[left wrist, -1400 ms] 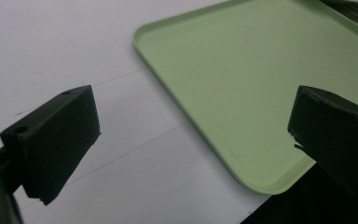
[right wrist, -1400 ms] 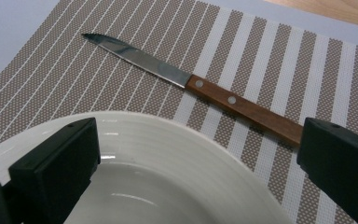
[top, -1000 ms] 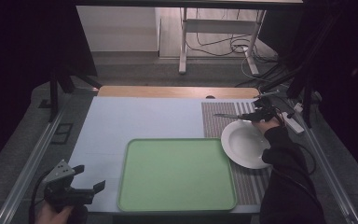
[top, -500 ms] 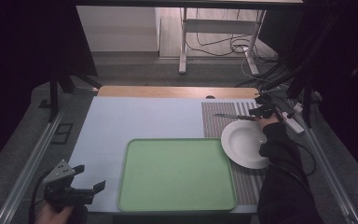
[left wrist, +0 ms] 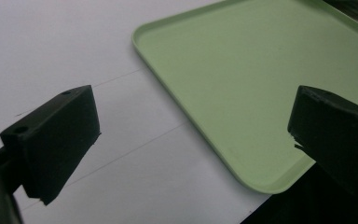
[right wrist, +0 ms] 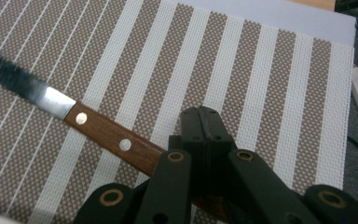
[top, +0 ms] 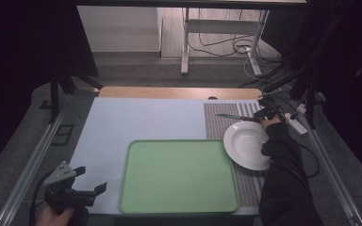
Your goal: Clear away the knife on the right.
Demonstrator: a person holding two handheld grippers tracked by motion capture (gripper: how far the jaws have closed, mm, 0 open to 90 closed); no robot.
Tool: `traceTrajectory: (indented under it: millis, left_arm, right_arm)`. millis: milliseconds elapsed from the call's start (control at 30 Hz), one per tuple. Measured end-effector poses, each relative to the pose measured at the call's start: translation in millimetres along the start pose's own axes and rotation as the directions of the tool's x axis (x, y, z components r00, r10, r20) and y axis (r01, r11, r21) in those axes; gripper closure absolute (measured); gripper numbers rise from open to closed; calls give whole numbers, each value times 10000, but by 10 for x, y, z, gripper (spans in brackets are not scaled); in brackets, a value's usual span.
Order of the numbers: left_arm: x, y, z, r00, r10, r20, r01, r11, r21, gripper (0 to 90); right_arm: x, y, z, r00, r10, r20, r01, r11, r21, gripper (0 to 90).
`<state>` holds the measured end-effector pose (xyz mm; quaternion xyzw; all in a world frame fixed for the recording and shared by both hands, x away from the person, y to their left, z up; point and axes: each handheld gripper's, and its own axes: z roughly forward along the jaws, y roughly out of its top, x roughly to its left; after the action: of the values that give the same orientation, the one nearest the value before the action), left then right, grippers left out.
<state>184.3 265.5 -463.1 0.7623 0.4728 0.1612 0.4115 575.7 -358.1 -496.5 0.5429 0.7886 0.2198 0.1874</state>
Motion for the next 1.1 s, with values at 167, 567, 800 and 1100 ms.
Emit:
traceTrajectory:
  millis: [167,567,800,1100]
  left_arm:
    - [-7,2,3,10000,51,-24,-51,10000,40,20]
    - [15,1,0,9999,-125,64,125,9999,-12,21]
    - [11,2,2,9999,-77,64,77,10000,-3,20]
    - [20,-2,-2,9998,-147,98,147,9999,-41,21]
  right_arm:
    - [-16,-60,-75,9986,141,-506,-114,9985,528,899]
    - [-48,-57,-219,9970,407,-661,-388,9988,298,736]
    - [32,24,-226,9928,370,-1138,-384,9992,-101,369]
    - [298,156,-59,9951,-269,-956,315,9984,476,0]
